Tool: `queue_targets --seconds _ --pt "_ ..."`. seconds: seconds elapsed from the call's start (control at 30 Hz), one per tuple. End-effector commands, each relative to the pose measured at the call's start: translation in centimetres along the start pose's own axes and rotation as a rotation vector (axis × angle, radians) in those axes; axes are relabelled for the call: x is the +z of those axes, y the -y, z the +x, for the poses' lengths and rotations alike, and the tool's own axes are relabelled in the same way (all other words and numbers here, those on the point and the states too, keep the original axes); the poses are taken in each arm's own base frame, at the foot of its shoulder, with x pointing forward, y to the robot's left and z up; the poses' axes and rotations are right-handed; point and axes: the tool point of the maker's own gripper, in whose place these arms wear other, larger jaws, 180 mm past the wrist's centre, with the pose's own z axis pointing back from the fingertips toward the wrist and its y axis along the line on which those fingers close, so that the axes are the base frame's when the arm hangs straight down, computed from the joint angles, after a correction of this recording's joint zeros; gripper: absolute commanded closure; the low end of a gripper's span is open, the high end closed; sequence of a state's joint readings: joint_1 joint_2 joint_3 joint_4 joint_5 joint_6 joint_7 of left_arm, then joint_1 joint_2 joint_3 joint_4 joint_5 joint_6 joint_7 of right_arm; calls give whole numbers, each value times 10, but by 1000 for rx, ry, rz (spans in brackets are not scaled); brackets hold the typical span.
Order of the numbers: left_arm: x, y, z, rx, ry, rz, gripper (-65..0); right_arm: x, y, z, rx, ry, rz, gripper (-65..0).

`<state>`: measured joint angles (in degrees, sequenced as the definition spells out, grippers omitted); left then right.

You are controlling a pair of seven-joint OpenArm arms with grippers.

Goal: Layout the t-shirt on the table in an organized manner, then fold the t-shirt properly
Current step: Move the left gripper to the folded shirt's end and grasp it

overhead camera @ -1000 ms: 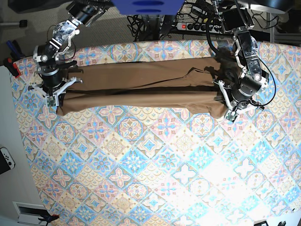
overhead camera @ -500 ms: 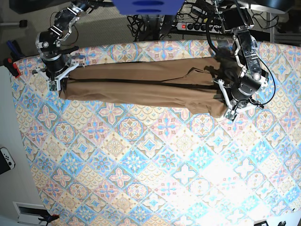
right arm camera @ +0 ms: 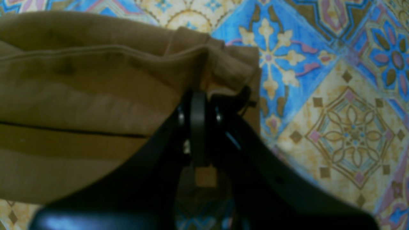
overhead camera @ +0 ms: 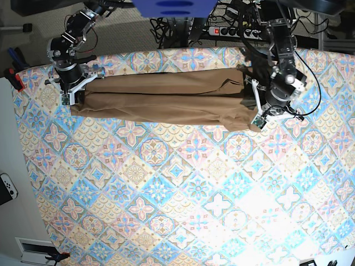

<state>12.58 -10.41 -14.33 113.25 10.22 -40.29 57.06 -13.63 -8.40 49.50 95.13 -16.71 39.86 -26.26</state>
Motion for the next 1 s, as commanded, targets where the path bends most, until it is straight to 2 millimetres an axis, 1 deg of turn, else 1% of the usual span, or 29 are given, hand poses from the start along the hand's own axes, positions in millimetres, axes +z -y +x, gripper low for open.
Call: queue_targets --seconds 0.0,0.07,0.1,0.2,0.3,0.43,0.53,0.63,0.77,0.87,0.9,0.97 --pt "3 0 -1 -32 -9 19 0 1 2 4 13 6 -3 0" --pt "1 15 -1 -95 -32 4 0 1 2 4 13 6 -3 0" --pt "0 21 -5 -123 -51 0 0 0 2 4 12 5 -3 0" --pt "0 29 -15 -185 -102 15 0 0 2 4 12 5 -3 0" --pt "1 35 -26 -204 -134 11 0 0 2 4 12 5 -3 0" --pt "2 34 -30 -200 -145 14 0 -2 0 -3 2 -10 7 0" --pt "-1 28 -43 -174 -180 18 0 -3 -1 -6 -6 -15 13 0" --pt "-13 29 -64 -147 -243 -7 0 -3 -2 -6 -5 -14 14 0" --pt "-28 36 -78 -127 -296 -52 0 -5 -3 -9 -12 -21 20 0" --pt "-28 38 -80 -105 -298 -57 0 -5 -3 -9 -12 -21 20 0" --pt "-28 41 -79 -75 -296 -60 0 -5 -3 -10 -12 -23 20 0" --pt "-28 36 -79 11 -293 -44 -9 -5 -3 -10 -12 -23 20 0"
